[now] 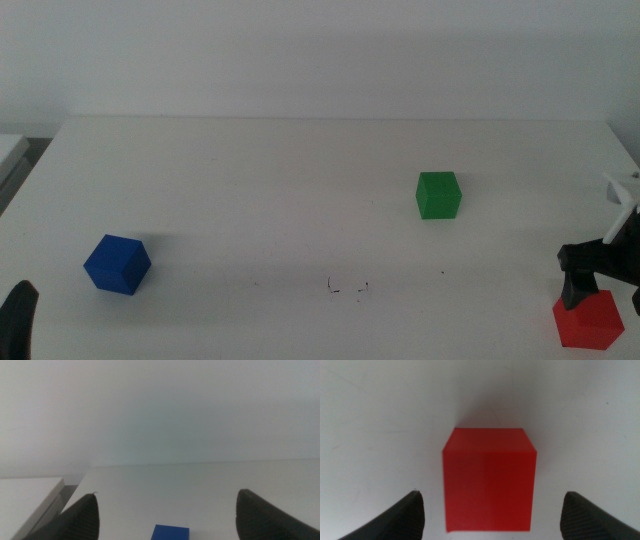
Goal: Stack red cubes first, then green, then blue cubes in a specific spot.
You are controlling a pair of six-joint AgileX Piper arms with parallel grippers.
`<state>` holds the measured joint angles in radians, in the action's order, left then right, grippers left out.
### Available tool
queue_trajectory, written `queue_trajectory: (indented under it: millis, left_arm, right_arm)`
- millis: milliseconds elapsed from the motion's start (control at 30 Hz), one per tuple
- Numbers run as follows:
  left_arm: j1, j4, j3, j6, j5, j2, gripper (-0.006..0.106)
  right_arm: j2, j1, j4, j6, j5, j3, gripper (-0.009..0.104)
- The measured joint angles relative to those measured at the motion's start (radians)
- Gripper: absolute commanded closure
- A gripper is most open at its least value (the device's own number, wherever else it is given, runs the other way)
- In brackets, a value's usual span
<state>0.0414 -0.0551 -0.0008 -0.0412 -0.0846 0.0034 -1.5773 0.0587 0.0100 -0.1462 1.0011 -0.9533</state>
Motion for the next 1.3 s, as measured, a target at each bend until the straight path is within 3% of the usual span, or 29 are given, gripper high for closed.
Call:
queue_trajectory:
  millis: [467, 633, 767, 800, 1067, 1300]
  left_arm:
    - [0.0, 0.0, 0.0, 0.0, 0.0, 0.0, 0.007]
    - [0.0, 0.0, 0.0, 0.0, 0.0, 0.0, 0.007]
    - [0.0, -0.002, 0.0, 0.0, 0.0, 0.0, 0.007]
    - [0.0, -0.002, 0.0, 0.0, 0.0, 0.0, 0.007]
    - [0.0, -0.002, 0.0, 0.0, 0.0, 0.0, 0.007]
    - [0.0, -0.002, 0.0, 0.0, 0.0, 0.0, 0.007]
  right_arm:
    - [-0.121, 0.0, -0.01, -0.002, -0.031, 0.0, 0.018]
    - [-0.134, 0.0, -0.01, -0.002, -0.033, 0.0, 0.038]
    - [-0.134, 0.0, -0.01, -0.008, -0.033, 0.0, 0.065]
    - [-0.134, 0.0, -0.01, -0.01, -0.033, 0.0, 0.078]
    - [-0.134, 0.076, -0.036, -0.094, 0.121, -0.093, 0.078]
    - [-0.16, 0.314, -0.085, -0.312, 0.206, -0.335, 0.078]
